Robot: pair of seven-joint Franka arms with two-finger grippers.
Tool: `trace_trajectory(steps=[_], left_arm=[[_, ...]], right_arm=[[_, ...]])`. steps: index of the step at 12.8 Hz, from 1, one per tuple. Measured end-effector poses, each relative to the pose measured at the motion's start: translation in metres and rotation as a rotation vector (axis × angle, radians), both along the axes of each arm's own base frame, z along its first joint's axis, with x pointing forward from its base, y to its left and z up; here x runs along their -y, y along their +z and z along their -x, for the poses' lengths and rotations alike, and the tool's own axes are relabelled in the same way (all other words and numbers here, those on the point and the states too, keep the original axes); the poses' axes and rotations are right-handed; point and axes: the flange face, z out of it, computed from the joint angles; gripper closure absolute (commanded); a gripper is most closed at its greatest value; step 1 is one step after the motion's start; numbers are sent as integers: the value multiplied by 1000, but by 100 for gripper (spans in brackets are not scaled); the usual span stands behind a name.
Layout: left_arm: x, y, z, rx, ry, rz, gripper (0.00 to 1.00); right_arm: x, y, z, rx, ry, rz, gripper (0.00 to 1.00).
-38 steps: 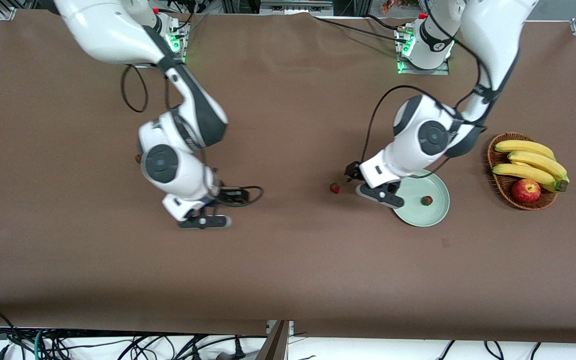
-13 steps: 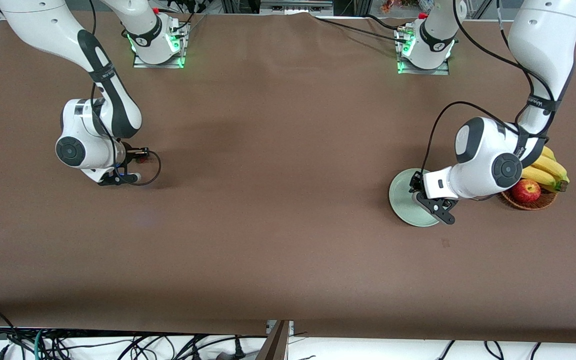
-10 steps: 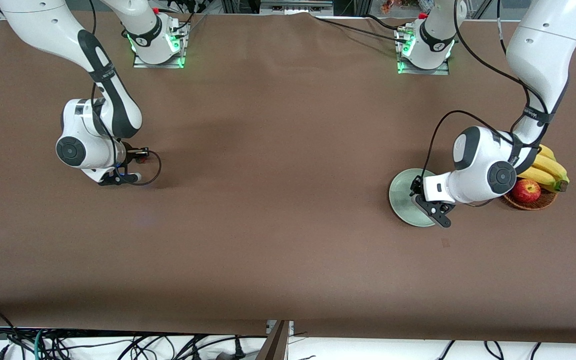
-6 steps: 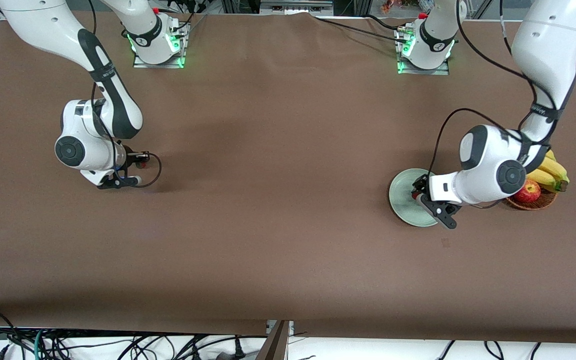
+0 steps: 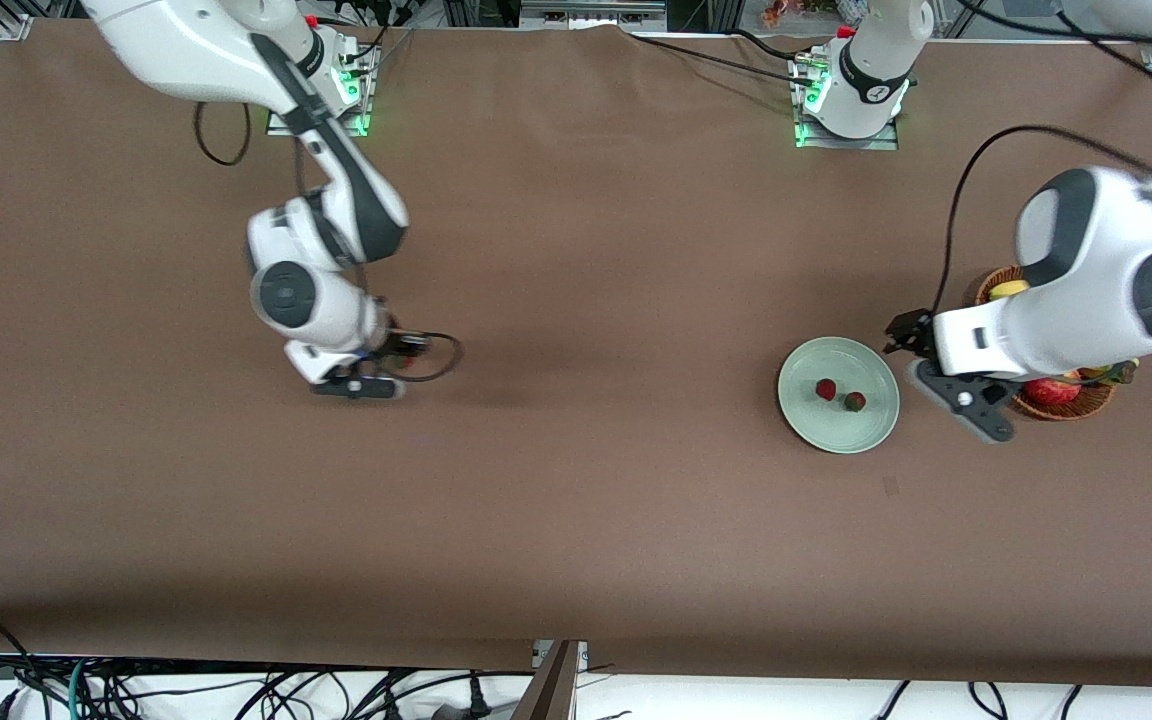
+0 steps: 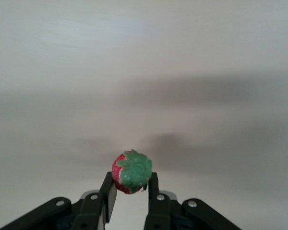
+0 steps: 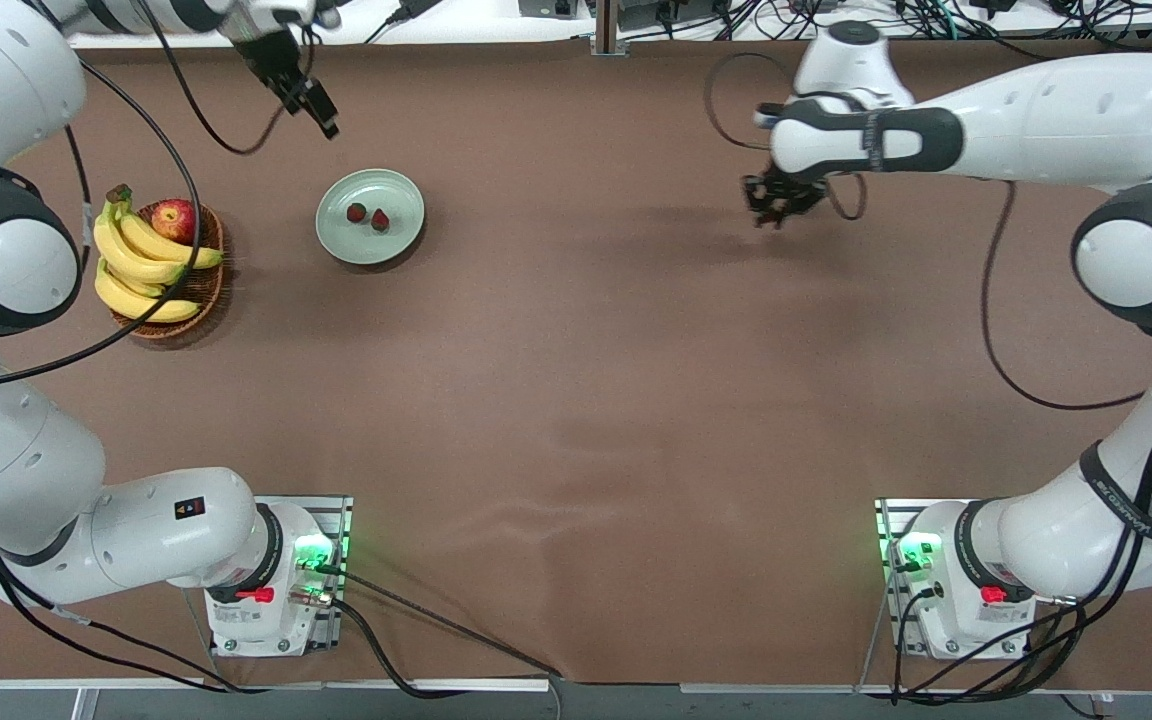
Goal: Collect all strawberries into plate
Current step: 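Set the third strawberry mid-table with the right gripper and release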
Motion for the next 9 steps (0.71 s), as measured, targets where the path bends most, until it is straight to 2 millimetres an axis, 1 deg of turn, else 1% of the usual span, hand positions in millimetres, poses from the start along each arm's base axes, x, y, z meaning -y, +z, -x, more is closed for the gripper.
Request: trace_trajectory(steps=[1,2,3,4,5,6,7,8,9], left_arm=[[-5,25,-1,-11,30,-7,0],[-10,45,-1,-22,59,-13,0],[-14,59,-1,-33,91,-19,0],[-17,70,0,-39,122,-24,0],[-19,81,1,-43,152,-29,0],[-20,88,1,-43,182,-33,0],[-21,92,1,-44,218,-39,0],[-21,93,1,-48,258,-45,0],[-22,92,1,-53,290,-50,0]], right_arm=[[-48,3,-1,18,-77,-22,79],[-99,6,-3,43,-161,-57,79],[-146,9,-5,74,-242,-110,79],[-188,8,-4,110,-318,-179,79],[-223,2,1,149,-381,-264,75],[-249,-8,9,183,-426,-343,55],[-269,-22,20,205,-451,-405,1],[-281,-37,31,215,-458,-440,0],[-288,-48,39,218,-456,-454,0]])
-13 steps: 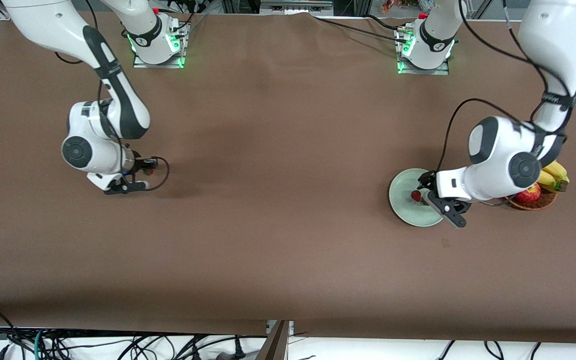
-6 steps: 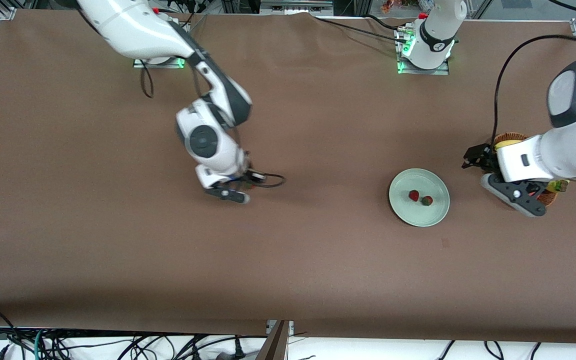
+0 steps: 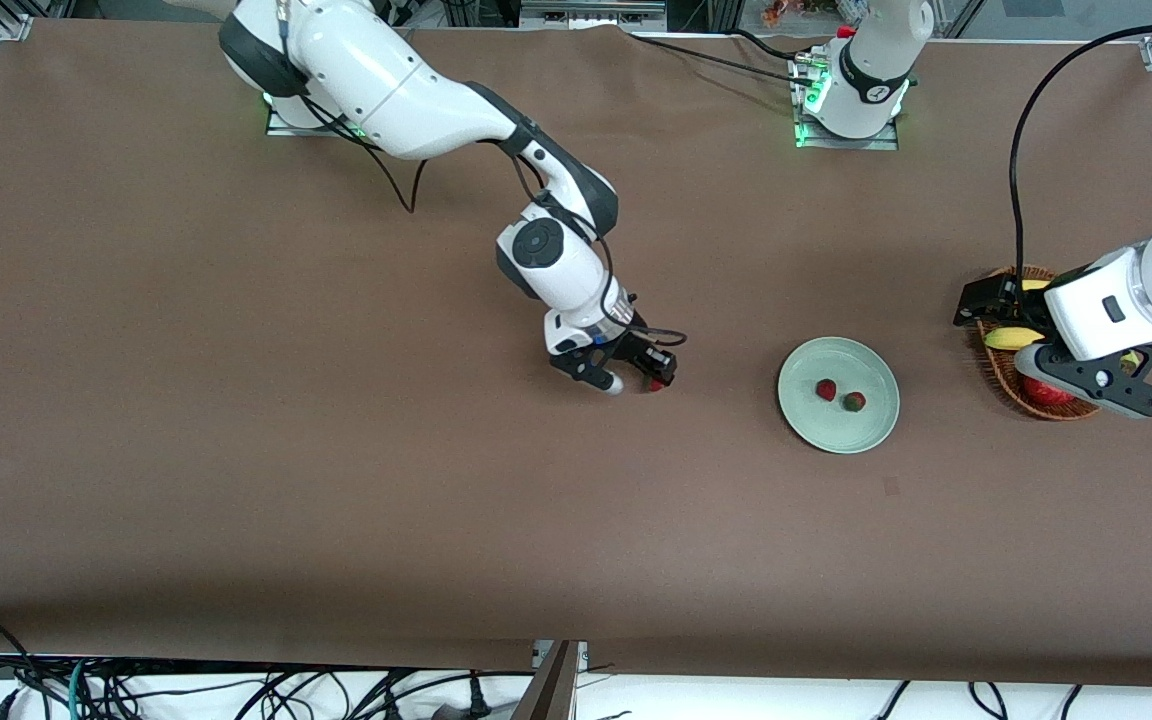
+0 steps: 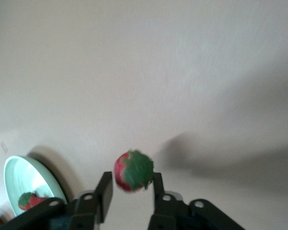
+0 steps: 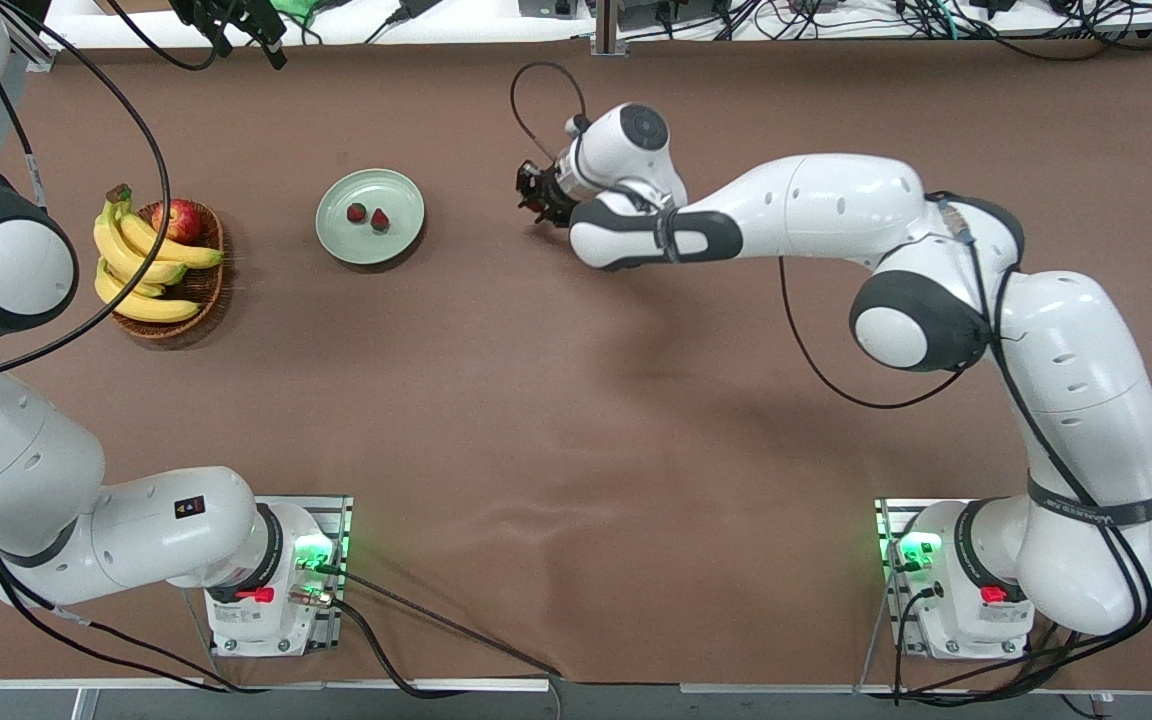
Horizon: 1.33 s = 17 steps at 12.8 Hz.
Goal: Collect all strawberries into plate
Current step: 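Set the third strawberry mid-table with the right gripper and release, then return the right arm to rest while the left gripper reaches the strawberry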
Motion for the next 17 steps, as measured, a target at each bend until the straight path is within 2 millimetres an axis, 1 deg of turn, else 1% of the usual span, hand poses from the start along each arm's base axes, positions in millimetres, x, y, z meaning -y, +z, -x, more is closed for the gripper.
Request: trace_trajectory(steps=[1,2,4,5,6,7,8,10,11,13,15,16,17], left_arm=[[-2,-1,0,-5,21,-4,0],[-5,0,0,-8,33,-9,0],[-13,-1,1,-16,52,-25,0],[-12,0,2,-16,52,-33,0],[-6,2,3,-12,47,-43,0],[2,5,5,-8,41,-59,0],[9,7,9,-6,38,-76,0],[18,10,16,-3,40,-98,0],[20,11,19,1,47,-102,0],[30,7,23,6,101,-87,0],[54,-8,23,7,161,-39,0],[68,-20,22,17,167,-22,0],[85,-36,22,33,162,-3,0]], right_arm=[[-2,-2,1,6,-1,-7,0],[-1,5,-5,17,-8,-16,0],[10,35,-29,50,-34,-32,0],[21,53,-43,42,-36,-7,0],[37,70,-58,25,-12,44,0],[57,90,-72,11,43,111,0],[82,110,-85,-4,118,181,0],[144,149,-110,-35,281,303,0],[183,168,-122,-45,371,353,0],[272,201,-137,-73,539,425,0],[364,235,-142,-110,670,472,0],[407,252,-140,-123,730,493,0],[446,269,-137,-131,780,509,0]])
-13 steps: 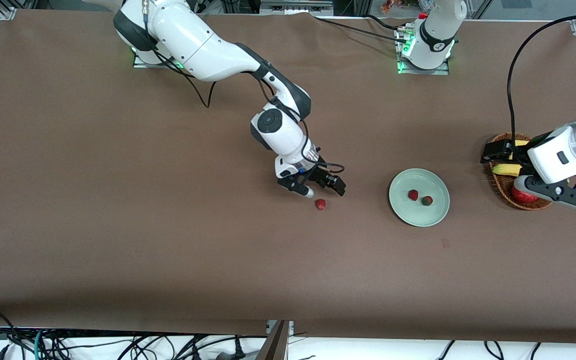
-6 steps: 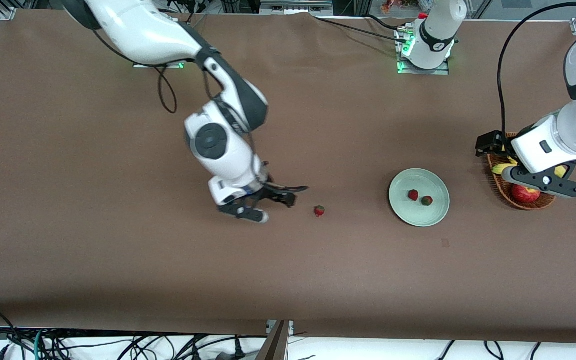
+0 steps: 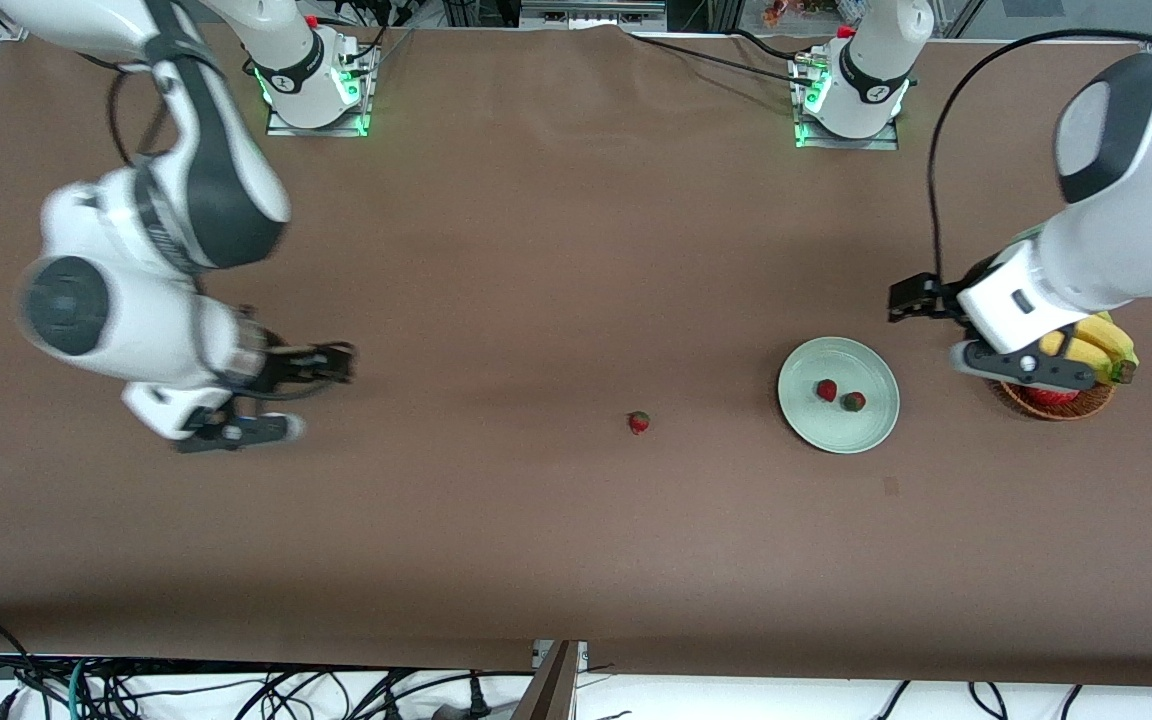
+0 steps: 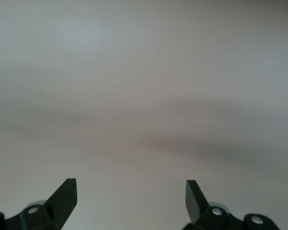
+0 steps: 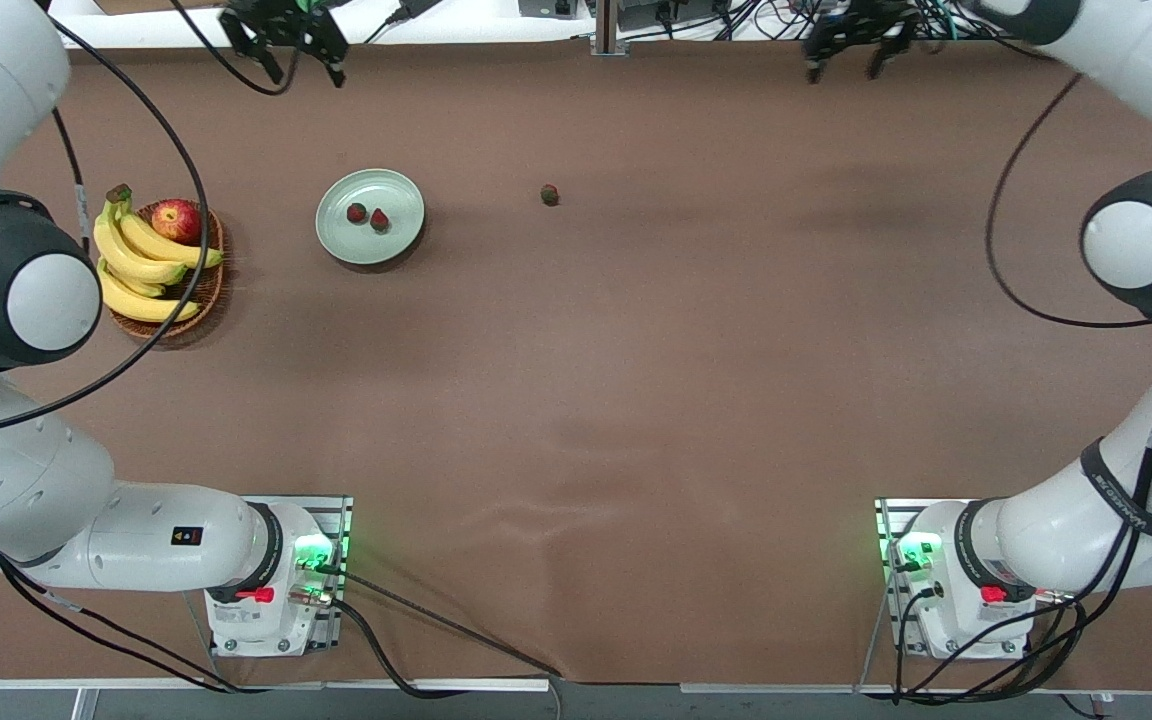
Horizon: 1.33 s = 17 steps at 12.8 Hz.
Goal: Collect all strawberries into plate
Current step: 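Return the right arm to rest while the left gripper reaches the strawberry, then grasp the third strawberry with the left gripper and lift it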
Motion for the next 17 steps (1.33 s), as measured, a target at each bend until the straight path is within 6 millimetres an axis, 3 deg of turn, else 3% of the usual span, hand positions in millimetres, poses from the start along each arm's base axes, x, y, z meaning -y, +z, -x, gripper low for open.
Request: trace_trajectory(steps=[3,6,8,11,13,14,15,17], left_arm=[[44,-77,-4,73,-25,21,0],[98,-177,-5,88,-48,37,0],[150,-221,1,129,30,56,0],[209,-255,12,250,103,124,0],[230,-277,15,326,100,166,0],[241,-285,17,347,91,179,5],[249,-291,19,354,82,181,12],[255,-302,20,372,76,187,51]], right_arm=[[77,48,25,-31,12,20,0],[108,88,62,-28,-25,29,0],[122,116,85,-18,-45,50,0],[138,152,102,42,-68,61,0],[141,155,105,41,-70,74,0],[141,153,106,23,-71,76,0],[142,151,108,5,-72,77,0],[142,151,109,-2,-86,79,0]])
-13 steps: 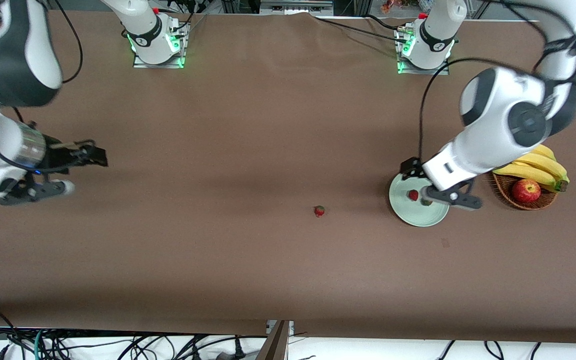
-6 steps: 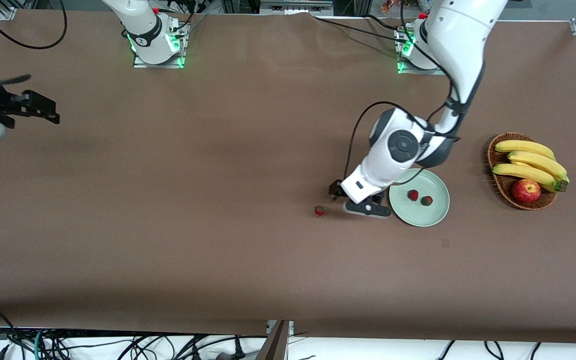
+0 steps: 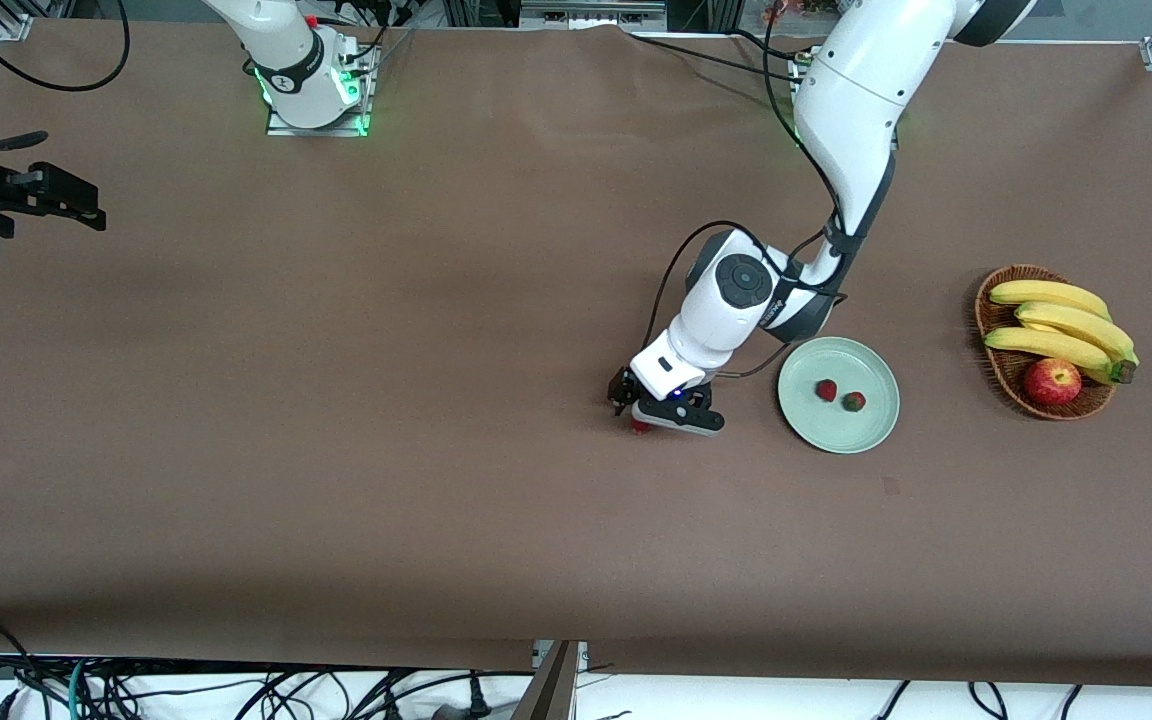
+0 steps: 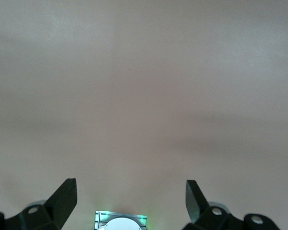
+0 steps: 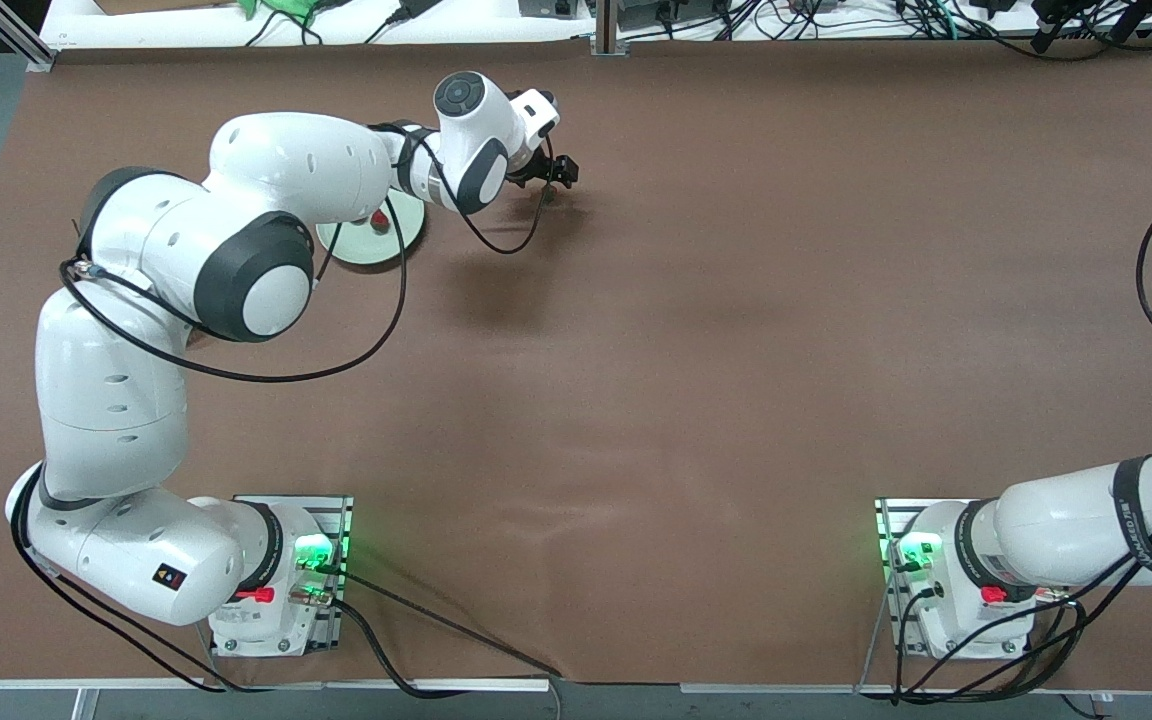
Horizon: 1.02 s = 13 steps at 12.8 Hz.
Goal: Collect all strawberries into plate
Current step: 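Grasp the third strawberry with the left gripper and lift it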
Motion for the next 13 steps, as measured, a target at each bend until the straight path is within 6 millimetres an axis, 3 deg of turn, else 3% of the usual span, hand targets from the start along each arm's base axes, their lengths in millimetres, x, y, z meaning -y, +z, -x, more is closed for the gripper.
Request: trace_trajectory(steps=[2,3,6,8,10,13], left_arm=[[-2,-8,-1,6,5,0,78],[-3,-10,-2,7,7,-1,82],[-3,-9,-4,12,7,1,83],[-1,-9,-3,13,5,1,75],[0,-9,-2,13,2,-1,42],[3,-18,3,1,-5,-7,47]], right_arm=[[-1,0,1,-6,-35,5,0],[-1,-1,1,-9,-40,6,0],[-1,-2,1,-15,-47,7,0],[-1,-4,0,-18,-51,8,0],[1,-5,0,-21,-57,8,0],[2,-6,-1,-23,-61,9,0]])
